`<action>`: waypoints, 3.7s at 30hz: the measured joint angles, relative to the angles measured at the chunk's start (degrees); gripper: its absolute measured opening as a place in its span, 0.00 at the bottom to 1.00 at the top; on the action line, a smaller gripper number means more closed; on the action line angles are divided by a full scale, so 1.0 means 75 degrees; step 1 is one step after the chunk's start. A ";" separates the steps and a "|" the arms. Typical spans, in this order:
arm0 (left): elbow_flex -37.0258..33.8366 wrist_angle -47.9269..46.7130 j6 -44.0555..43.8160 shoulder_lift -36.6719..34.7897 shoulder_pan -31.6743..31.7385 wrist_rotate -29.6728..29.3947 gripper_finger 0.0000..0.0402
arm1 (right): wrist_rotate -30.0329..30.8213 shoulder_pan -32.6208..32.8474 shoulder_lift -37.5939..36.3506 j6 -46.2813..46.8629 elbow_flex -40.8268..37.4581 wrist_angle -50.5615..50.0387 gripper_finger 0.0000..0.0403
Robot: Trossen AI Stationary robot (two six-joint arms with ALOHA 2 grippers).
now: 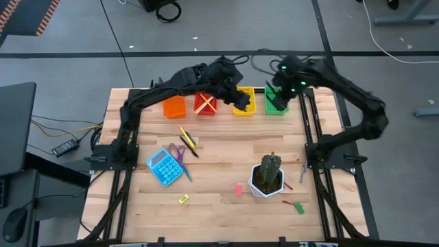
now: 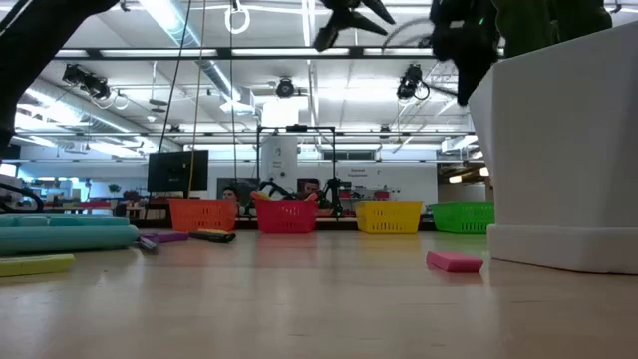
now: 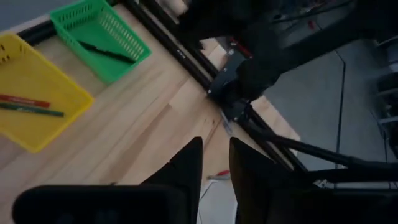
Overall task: Sort crayons/erasers/pens/pencils in bins
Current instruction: Put the bottom black pen into the green bin
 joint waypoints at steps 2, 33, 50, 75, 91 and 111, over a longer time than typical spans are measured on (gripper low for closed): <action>0.0000 -0.0232 0.0098 -0.0186 -0.0003 -0.0004 0.20 | -0.0003 -0.0190 0.0563 -0.0243 0.0000 -0.0120 0.11; 0.0000 -0.2069 0.0488 -0.1992 -0.1358 -0.2437 0.09 | -0.0336 -0.2419 0.3336 -0.1452 -0.0188 0.0496 0.12; 0.0000 -0.2083 0.0768 -0.1983 -0.1405 -0.2676 0.07 | -0.0055 -0.2443 0.3348 -0.1401 -0.1651 0.1756 0.12; -0.0003 -0.2258 0.0485 -0.2007 -0.1381 -0.2665 0.04 | 0.0425 -0.2484 0.3343 -0.0469 -0.1773 0.2791 0.12; -0.0003 -0.2301 0.0446 -0.2007 -0.1358 -0.2668 0.03 | 0.0402 -0.2488 0.3343 -0.0533 -0.2681 0.3270 0.12; -0.0003 -0.2299 0.0284 -0.2009 -0.1093 -0.2682 0.05 | 0.0399 -0.2486 0.3318 -0.0325 -0.2243 0.2800 0.25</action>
